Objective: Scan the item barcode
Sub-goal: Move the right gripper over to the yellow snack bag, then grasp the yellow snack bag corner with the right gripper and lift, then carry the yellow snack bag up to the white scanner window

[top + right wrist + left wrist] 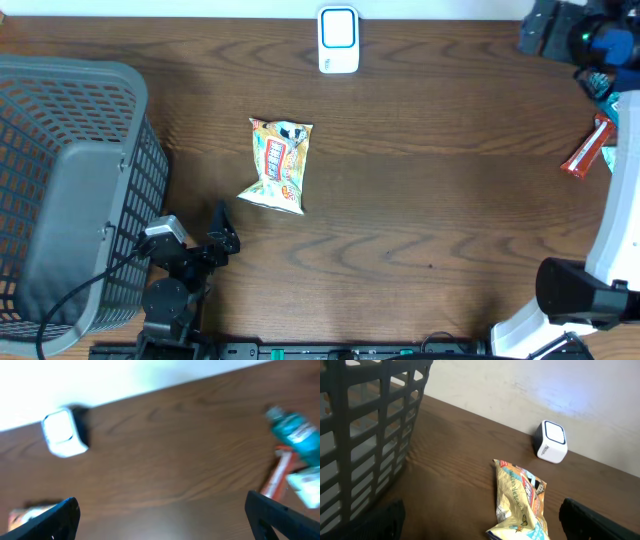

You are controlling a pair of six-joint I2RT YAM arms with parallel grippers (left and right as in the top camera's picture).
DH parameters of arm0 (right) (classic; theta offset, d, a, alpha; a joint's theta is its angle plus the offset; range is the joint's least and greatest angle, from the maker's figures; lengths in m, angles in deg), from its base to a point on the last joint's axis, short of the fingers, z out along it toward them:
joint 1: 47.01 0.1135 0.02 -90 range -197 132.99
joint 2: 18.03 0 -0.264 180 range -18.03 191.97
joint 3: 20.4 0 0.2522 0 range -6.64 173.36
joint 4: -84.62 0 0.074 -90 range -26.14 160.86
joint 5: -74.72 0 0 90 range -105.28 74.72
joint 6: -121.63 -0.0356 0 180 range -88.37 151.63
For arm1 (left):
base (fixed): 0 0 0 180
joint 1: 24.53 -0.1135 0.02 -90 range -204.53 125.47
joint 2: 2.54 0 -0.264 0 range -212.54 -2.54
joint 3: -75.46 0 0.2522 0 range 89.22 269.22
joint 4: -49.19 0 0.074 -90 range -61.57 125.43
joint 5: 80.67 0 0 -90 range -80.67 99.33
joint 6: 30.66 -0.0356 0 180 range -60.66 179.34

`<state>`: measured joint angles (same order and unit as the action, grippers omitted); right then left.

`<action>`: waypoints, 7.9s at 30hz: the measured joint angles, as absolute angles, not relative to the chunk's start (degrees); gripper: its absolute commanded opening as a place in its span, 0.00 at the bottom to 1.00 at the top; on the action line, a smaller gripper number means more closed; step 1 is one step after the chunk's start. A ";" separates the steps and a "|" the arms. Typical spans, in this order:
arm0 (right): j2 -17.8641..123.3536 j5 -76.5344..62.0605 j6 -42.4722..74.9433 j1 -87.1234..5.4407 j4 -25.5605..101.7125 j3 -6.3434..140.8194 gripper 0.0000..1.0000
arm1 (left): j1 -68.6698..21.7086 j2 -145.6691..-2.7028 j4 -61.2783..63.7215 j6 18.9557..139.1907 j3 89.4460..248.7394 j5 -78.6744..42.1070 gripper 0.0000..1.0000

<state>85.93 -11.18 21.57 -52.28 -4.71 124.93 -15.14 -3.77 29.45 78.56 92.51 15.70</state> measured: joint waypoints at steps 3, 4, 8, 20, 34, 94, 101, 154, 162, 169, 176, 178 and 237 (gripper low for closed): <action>86.11 -8.56 21.33 -51.19 -4.69 121.85 0.99 | -15.16 -3.77 29.45 78.54 92.51 15.73 0.98; 86.13 -7.90 21.31 -50.78 -4.58 120.51 0.99 | -15.14 -3.77 29.45 78.54 92.51 15.70 0.98; 86.22 -4.78 21.13 -48.59 -2.52 113.24 0.99 | -15.16 -3.77 29.45 78.54 92.51 15.70 0.98; 86.96 -1.91 19.80 -37.55 18.22 92.60 0.99 | -15.14 -3.77 29.45 78.54 92.51 15.73 0.98; 87.73 0.45 6.16 -16.42 50.52 73.54 0.99 | -15.14 -3.77 29.45 78.54 92.51 15.73 0.98; 107.09 65.73 33.52 -31.61 -26.59 95.18 0.01 | -15.14 -3.77 29.45 78.54 92.51 15.73 0.98; 107.09 65.97 29.66 -33.01 -26.59 95.18 0.01 | -15.16 -3.77 29.45 78.54 92.51 15.70 0.98; 107.09 52.29 27.82 -32.90 -4.95 94.99 0.02 | -15.16 -3.77 29.45 78.54 92.51 15.70 0.98; 107.09 30.85 25.94 -31.91 9.78 94.92 0.01 | -15.16 -3.77 29.45 78.56 92.51 15.70 0.98; 104.80 13.45 23.12 -31.91 14.72 94.83 0.01 | -15.16 -3.77 29.45 78.54 92.51 15.73 0.98; 91.03 1.15 22.62 -30.36 18.00 94.50 0.01 | -15.14 -3.77 29.45 78.54 92.51 15.73 0.98; 86.39 -2.22 22.62 -28.83 18.02 94.53 0.01 | -15.14 -3.77 29.45 78.54 92.51 15.73 0.98; 97.10 28.77 -19.70 -38.64 58.00 94.11 0.01 | -15.16 -3.77 29.45 78.54 92.51 15.70 0.98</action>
<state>97.10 28.77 -19.70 -38.64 58.00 94.11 -15.16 -3.77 29.45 78.54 92.51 15.70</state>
